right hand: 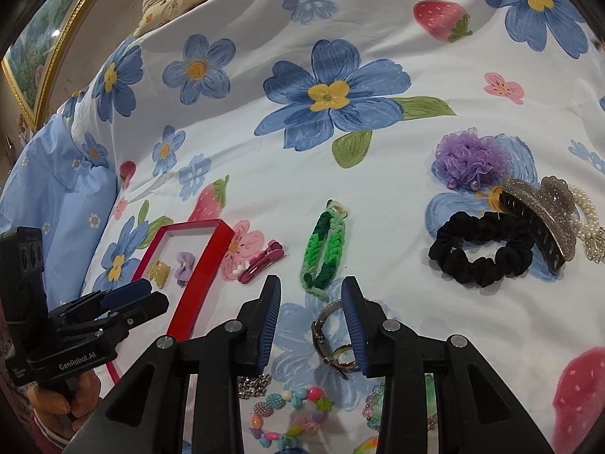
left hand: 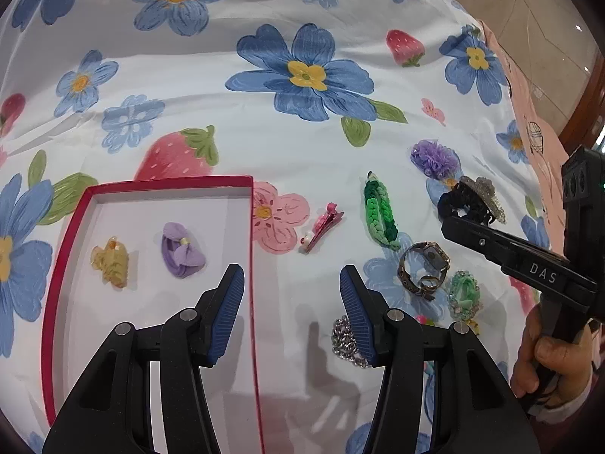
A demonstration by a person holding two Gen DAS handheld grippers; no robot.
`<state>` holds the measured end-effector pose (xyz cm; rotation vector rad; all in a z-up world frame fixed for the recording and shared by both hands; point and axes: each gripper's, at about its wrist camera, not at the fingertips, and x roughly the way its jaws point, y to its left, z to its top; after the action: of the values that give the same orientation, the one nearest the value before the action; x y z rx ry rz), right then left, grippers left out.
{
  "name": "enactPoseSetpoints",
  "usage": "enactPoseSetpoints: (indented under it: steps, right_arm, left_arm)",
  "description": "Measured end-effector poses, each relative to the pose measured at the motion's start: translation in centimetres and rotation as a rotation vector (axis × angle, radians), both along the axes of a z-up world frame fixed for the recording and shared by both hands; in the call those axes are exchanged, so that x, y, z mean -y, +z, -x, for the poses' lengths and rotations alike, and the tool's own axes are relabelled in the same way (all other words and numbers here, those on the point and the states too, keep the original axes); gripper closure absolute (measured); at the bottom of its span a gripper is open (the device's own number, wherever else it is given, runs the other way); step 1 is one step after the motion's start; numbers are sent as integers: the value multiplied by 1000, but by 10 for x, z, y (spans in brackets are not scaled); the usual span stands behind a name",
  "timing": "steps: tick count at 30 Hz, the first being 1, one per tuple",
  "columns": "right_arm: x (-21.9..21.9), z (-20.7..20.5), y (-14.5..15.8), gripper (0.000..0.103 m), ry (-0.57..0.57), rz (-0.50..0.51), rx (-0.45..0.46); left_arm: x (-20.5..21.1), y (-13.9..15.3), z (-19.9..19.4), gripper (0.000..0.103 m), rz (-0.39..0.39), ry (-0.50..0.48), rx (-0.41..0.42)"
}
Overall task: Organize jewelry
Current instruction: 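Move both tools back toward the pink clip and green hair tie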
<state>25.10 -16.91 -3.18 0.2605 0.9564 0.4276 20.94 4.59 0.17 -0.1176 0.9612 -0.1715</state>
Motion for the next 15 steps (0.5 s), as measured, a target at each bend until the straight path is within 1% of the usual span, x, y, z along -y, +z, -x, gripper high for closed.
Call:
enactPoseSetpoints:
  steps: [10,15]
  right_arm:
    - [-2,-17,-8,67,1,14,-7]
    - [-8,-31,-17,67,11,29,-23]
  left_arm:
    - [20,-14,-21,51,-31,-59,-24]
    - [32,-24,-37,51,-69,-98,-45]
